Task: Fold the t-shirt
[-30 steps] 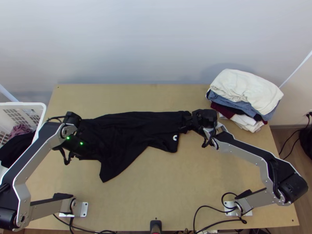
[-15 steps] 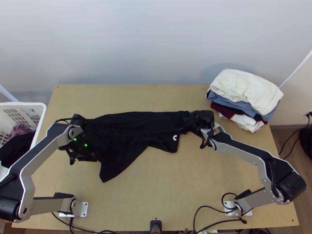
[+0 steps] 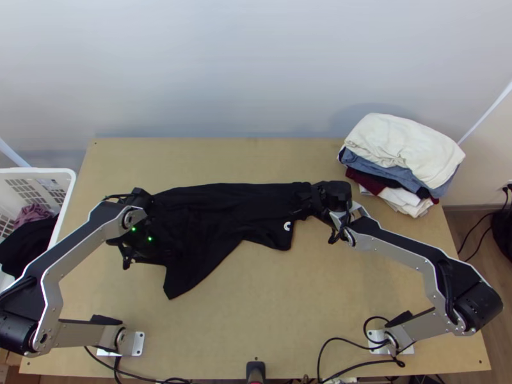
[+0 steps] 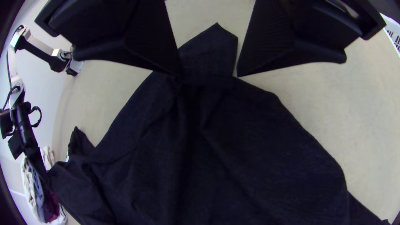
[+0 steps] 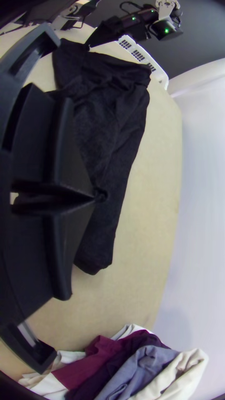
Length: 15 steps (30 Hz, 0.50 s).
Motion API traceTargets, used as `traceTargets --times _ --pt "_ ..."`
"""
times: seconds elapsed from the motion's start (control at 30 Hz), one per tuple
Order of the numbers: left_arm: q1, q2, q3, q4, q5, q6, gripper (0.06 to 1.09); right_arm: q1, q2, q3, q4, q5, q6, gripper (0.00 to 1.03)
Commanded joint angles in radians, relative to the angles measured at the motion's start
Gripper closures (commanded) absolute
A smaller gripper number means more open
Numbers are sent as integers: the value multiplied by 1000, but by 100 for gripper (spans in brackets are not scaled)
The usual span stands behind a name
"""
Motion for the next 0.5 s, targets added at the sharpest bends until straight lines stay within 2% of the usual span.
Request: traceTargets --times 0.0,0.3,0.33,0.4,0.43,0.47 --pt "-27 18 -33 0 -4 -14 42 -2 6 6 0 3 20 100" --pt "-73 24 -59 14 -6 -25 45 -10 -3 0 0 3 20 100" --pt "-73 20 -65 20 -6 -27 54 -10 -4 -2 0 3 20 100" --pt "-81 -5 -80 40 -32 -30 90 -10 -6 -5 0 3 20 100" --pt "-86 -17 -88 67 -62 -45 103 -10 -7 -5 0 3 20 100" --pt "-87 -26 -97 80 -73 -45 104 -10 -7 -5 0 3 20 100"
